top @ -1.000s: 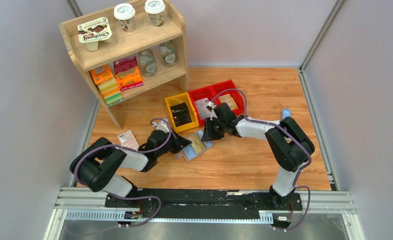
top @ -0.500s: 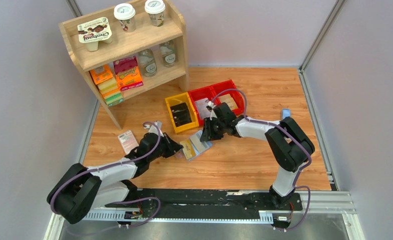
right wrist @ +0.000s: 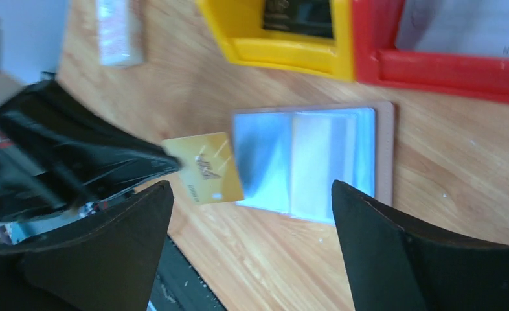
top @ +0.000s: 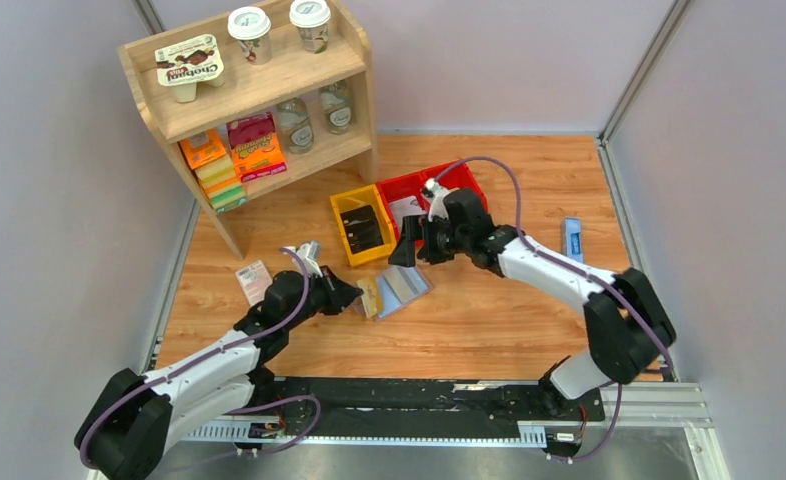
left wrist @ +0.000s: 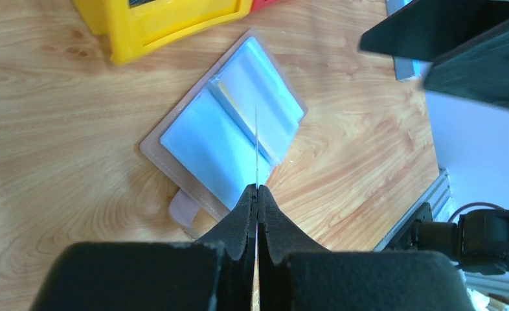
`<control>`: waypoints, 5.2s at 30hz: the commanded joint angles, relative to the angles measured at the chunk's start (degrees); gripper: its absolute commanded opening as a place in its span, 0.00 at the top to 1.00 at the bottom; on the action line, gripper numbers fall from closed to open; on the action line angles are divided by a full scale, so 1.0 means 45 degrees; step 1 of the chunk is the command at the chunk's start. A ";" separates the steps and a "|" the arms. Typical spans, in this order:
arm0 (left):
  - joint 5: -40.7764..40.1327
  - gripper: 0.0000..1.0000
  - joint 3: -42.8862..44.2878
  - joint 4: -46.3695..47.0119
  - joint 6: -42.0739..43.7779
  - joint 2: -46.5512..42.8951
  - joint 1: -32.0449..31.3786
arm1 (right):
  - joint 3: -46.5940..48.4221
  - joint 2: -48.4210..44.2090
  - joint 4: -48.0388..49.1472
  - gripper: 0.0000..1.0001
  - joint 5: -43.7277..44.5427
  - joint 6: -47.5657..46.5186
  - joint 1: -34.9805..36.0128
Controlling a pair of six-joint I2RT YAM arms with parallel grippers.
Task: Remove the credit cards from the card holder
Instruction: Place the credit card in the storage box, then remove the credit card from the card holder.
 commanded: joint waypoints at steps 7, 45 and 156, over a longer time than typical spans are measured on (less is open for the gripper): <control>0.1810 1.00 0.0317 0.2259 0.1405 -0.0519 0.0085 | -0.0512 -0.2626 0.0546 0.17 -0.3930 -0.1605 -0.0800; 0.4627 0.93 0.3735 0.4352 0.1523 0.1611 0.0299 | 0.0523 -0.2178 0.0177 1.00 -0.7627 -0.1862 -0.1482; 0.1852 0.16 0.5083 -0.7544 0.2558 0.4127 0.1784 | 0.1284 0.2608 -0.1015 0.20 0.4210 -0.0395 0.2403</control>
